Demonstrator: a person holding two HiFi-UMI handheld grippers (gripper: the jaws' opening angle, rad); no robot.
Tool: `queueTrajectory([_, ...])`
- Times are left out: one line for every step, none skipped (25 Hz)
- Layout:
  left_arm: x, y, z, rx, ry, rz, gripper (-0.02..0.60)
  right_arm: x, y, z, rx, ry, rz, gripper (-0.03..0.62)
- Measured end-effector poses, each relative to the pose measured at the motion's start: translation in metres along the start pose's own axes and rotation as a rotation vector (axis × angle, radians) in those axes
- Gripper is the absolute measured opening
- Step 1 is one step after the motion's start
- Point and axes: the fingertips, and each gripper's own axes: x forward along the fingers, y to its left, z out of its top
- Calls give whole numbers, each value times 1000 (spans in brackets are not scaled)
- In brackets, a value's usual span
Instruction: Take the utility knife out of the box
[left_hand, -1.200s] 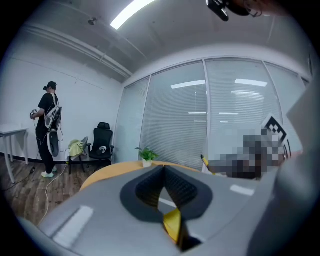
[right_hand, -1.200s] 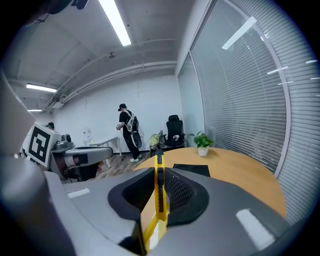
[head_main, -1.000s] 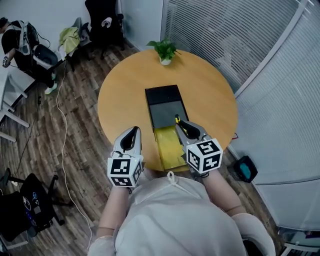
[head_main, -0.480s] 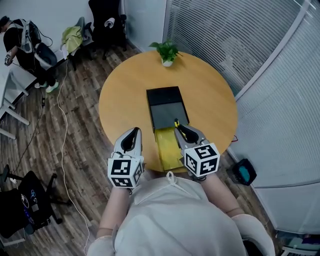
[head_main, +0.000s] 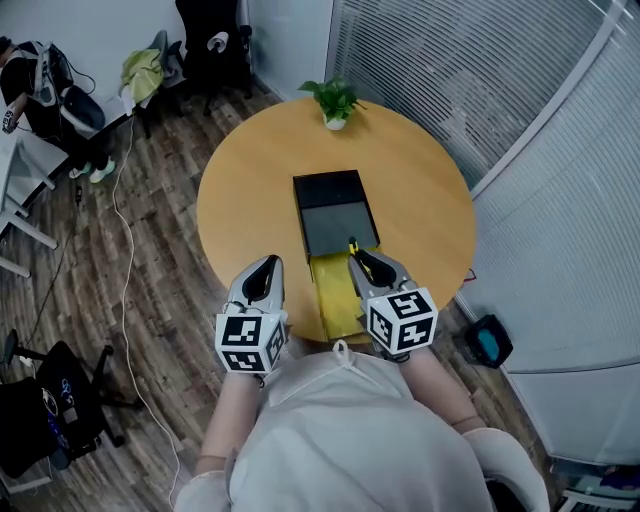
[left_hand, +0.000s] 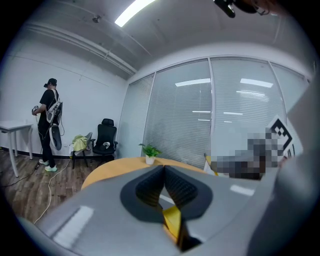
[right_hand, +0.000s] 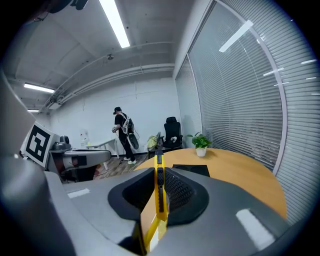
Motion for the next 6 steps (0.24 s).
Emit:
queueTrajectory([1, 1, 0, -1, 2, -1, 6, 1, -1, 0, 3, -6, -2, 64])
queueTrajectory([2, 1, 0, -1, 3, -1, 6, 1, -2, 1, 6, -11, -4, 64])
queueTrajectory([2, 2, 0, -2, 3, -2, 6, 2, -2, 1, 7, -13, -6, 64])
queueTrajectory([3, 2, 0, -3, 3, -3, 6, 3, -3, 2, 7, -14, -8, 64])
queueTrajectory([3, 3, 0, -4, 3, -3, 6, 3, -3, 2, 7, -13, -10, 64])
queueTrajectory([3, 3, 0, -6, 4, -4, 6, 4, -3, 2, 6, -12, -12, 64])
